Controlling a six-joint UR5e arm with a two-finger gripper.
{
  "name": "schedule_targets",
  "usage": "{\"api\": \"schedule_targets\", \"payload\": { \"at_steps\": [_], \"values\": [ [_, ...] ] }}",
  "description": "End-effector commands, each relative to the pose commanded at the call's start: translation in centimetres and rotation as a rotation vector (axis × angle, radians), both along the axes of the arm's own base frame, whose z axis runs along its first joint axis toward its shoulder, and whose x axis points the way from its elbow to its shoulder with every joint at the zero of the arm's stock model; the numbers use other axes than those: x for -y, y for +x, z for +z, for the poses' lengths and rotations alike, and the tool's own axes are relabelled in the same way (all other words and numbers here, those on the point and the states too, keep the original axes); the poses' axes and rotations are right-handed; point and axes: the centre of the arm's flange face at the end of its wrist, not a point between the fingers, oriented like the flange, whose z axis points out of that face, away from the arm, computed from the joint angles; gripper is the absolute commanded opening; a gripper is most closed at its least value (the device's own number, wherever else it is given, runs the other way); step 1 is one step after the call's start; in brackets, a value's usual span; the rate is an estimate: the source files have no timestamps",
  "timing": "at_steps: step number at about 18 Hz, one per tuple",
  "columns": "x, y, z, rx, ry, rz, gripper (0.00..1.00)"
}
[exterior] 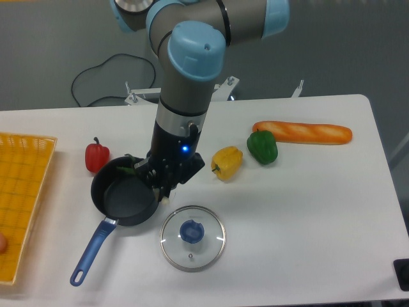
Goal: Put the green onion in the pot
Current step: 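Lower the green onion into the saucepan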
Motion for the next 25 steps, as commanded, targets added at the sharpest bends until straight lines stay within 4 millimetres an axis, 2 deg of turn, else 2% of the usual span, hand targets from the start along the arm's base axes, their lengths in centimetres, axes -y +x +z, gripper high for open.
{"api": "schedule_targets", "payload": {
  "at_steps": [9, 25],
  "values": [
    [-1.2, 1.2, -1.5, 0.003, -0.016, -0.03, 0.14],
    [-2.9, 2.1, -3.5, -0.021, -0.031, -0.061, 0.16]
  ]
}}
